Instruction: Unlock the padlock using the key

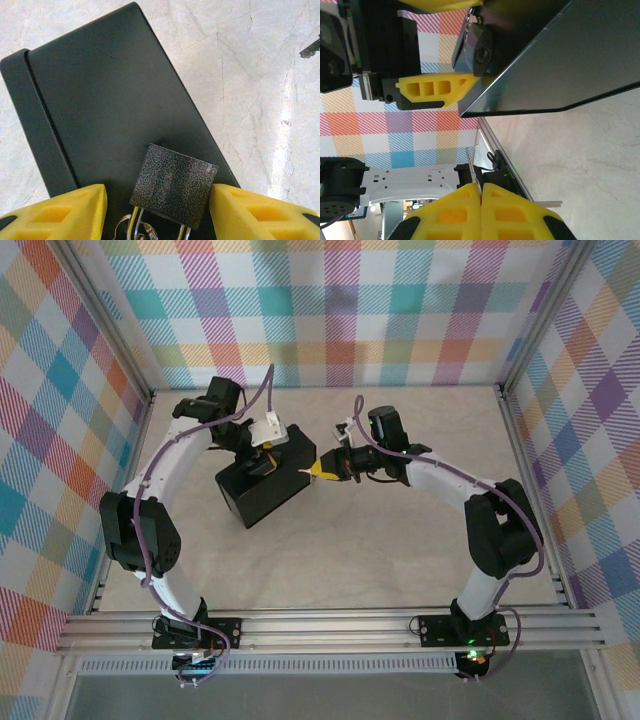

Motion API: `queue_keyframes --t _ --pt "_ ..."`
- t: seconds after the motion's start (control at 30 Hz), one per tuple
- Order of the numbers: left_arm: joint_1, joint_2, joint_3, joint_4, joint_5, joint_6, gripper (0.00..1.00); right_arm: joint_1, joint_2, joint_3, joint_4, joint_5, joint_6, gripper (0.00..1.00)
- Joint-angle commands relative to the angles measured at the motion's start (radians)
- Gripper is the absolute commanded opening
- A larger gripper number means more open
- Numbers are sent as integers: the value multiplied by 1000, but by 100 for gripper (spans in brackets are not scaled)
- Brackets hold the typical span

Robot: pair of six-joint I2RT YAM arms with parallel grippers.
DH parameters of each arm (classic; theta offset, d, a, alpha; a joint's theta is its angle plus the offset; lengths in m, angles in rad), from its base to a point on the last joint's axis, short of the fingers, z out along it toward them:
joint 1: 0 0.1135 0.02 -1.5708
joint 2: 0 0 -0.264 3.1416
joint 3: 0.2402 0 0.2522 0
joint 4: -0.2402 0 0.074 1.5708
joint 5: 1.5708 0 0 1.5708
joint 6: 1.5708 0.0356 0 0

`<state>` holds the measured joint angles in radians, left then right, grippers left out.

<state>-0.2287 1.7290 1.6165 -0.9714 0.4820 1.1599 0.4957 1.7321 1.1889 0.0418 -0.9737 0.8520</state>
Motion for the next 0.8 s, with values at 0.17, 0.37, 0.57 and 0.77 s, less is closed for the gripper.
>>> queue_keyframes --t 0.17,0.37,0.57,0.77 --pt "-17 27 -25 85 31 32 58 -21 35 36 63 -49 15 0" --pt "-17 14 -39 122 68 45 59 -23 47 29 77 -48 25 0" --pt "-17 35 -51 130 67 52 62 -22 49 18 95 -46 36 0" --pt "-17 40 -60 134 122 69 59 -23 55 25 91 -47 43 0"
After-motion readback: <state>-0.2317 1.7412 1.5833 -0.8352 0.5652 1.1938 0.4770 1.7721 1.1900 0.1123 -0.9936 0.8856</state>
